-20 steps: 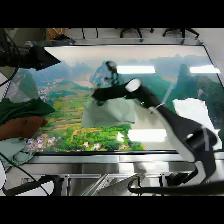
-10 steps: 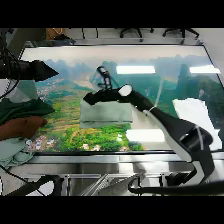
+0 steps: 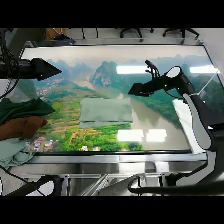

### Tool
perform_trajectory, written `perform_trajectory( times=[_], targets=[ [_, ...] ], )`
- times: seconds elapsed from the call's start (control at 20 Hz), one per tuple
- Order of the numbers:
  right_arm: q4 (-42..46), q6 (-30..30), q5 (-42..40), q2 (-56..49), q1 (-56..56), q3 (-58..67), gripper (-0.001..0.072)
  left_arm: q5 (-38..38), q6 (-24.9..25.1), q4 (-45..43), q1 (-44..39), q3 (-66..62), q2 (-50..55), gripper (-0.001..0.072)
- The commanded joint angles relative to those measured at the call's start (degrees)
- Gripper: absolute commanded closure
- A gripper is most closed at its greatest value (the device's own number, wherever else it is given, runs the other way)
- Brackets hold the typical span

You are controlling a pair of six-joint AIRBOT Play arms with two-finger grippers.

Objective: Fold the shirts.

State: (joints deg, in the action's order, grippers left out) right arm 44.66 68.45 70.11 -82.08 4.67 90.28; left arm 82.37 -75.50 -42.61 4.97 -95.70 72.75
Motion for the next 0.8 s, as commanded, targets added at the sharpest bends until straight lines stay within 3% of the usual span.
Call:
perform_trajectory(
  times=[0.0,0.55,0.6,0.65,0.7,0.75],
  targets=[
    [1.31,1.42,4.94,-5.05,-2.01,-0.02,0.0068,0.04,0.02,0.74,0.02,0.02,-0.04,0.0686],
    [-1.31,-0.15,5.77,-14.43,4.26,-0.02,0.0071,0.04,0.04,0.72,0.00,0.02,-0.04,0.0686],
    [-3.10,-1.49,5.66,-14.38,4.83,0.02,0.0098,0.11,0.04,0.72,0.00,0.02,-0.04,0.0686],
    [-5.68,-2.91,5.90,-14.29,5.09,0.17,0.0313,0.15,0.07,0.70,0.00,0.02,-0.04,0.0686],
    [-8.52,-3.93,6.38,-13.94,5.07,0.22,0.0615,0.17,0.07,0.70,0.00,0.02,-0.04,0.0686],
    [-10.29,-4.20,6.45,-13.27,4.98,0.24,0.0659,0.20,0.07,0.70,0.00,0.02,-0.04,0.0687]
  ],
)
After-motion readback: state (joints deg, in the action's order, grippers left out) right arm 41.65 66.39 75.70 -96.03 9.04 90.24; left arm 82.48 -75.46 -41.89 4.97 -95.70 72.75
